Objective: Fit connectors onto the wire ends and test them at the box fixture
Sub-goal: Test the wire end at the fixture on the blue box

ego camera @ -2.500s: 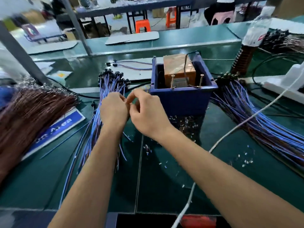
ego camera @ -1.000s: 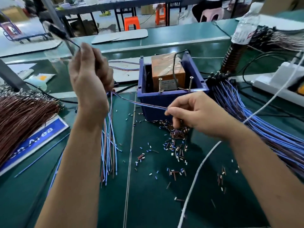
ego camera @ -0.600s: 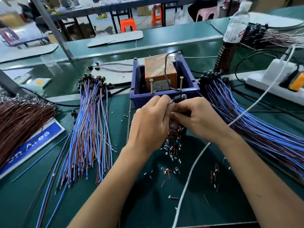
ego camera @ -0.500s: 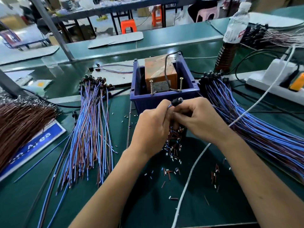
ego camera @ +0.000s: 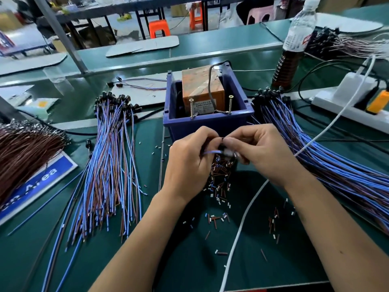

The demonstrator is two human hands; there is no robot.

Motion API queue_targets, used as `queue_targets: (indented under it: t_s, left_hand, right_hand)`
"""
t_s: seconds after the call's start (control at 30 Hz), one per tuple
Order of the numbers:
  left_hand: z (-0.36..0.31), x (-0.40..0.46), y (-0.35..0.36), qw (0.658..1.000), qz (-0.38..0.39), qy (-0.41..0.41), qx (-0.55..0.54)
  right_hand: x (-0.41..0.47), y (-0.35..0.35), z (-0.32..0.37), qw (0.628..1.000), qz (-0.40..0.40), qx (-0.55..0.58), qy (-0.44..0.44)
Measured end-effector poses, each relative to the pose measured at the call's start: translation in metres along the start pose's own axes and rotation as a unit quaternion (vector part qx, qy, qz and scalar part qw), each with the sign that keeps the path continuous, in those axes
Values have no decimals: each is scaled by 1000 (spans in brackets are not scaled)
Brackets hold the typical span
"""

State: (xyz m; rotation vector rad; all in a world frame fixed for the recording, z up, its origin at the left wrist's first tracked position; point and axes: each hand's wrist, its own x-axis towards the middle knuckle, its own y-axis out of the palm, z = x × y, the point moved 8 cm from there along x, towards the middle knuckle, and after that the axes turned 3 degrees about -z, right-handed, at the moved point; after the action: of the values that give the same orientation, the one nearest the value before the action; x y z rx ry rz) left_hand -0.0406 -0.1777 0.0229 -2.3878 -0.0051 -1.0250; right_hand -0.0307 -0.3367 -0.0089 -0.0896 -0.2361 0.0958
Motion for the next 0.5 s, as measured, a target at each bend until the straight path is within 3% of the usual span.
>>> queue_targets:
  t_s: [0.1,0.27,0.5]
  left_hand:
    - [2,0,0,1000,-11,-5,-22]
    - [11,1,-7,999,-45,-29,-1]
    - [10,-2,5,999,7,-37,-24]
  right_hand:
    - [-1,7,-2,1000,5,2,3]
    - [2,-12,-3,992,-108,59,-6]
    - [-1,1,-1,995,-93,39,-22]
